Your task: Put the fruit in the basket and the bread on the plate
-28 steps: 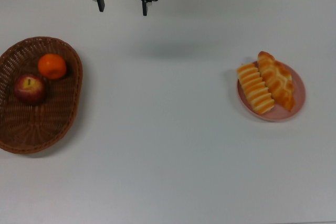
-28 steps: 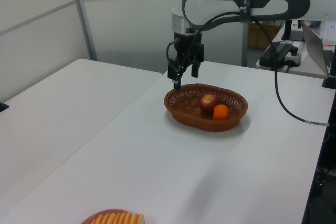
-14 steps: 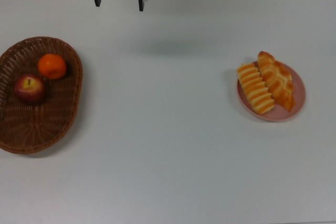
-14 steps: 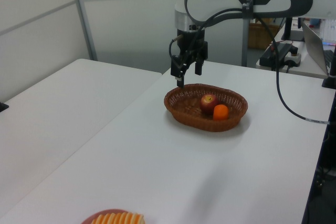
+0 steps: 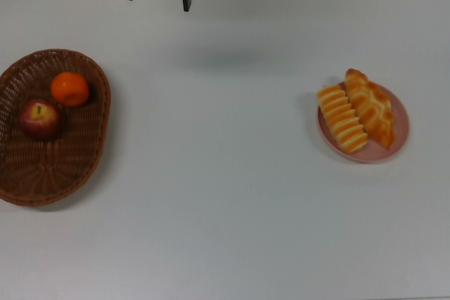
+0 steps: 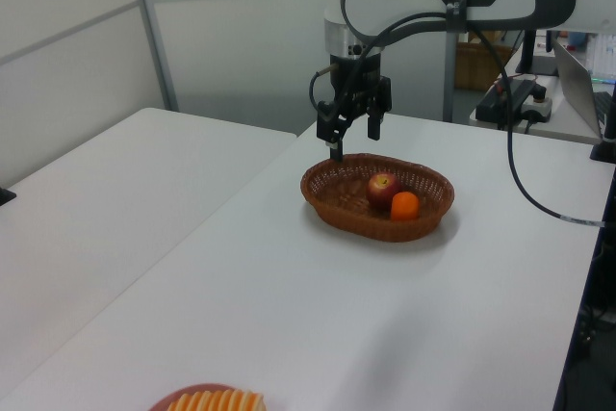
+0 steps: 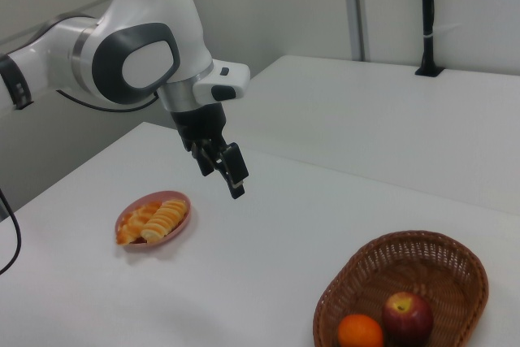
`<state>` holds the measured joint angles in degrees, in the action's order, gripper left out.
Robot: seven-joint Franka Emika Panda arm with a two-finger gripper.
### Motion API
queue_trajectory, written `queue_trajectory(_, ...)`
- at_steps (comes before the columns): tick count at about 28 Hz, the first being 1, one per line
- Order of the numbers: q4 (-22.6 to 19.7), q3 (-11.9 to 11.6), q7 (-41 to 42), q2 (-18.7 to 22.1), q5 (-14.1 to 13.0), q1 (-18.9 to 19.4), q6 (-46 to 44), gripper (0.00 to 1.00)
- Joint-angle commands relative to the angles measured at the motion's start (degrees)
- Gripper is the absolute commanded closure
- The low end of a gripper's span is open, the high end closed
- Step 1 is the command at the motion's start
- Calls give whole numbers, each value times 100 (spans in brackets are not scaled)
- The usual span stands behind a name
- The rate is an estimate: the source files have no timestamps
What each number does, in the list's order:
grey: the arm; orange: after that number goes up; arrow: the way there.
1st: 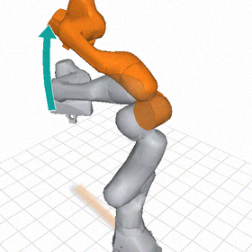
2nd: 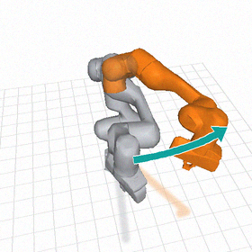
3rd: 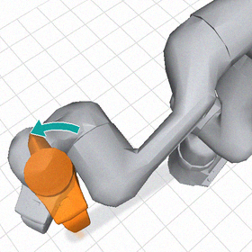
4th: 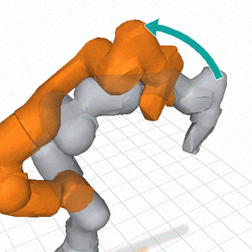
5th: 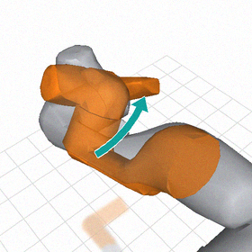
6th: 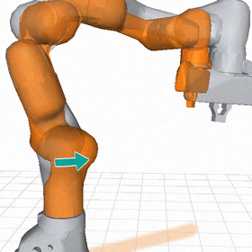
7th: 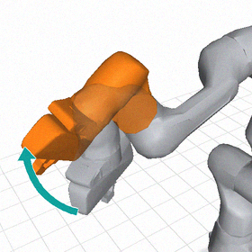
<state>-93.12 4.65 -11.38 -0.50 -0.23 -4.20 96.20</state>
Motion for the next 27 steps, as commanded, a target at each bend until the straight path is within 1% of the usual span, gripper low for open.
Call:
queue_trajectory(1, 22, -43, -92, 59, -82, 24, -128, 0)
queue_trajectory(7, 48, -60, -83, 59, -73, 15, -119, 0)
queue_trajectory(13, 92, -60, 285, 59, -91, -29, -154, 0)
queue_trajectory(27, 92, -78, 330, 59, -152, -29, -154, 0)
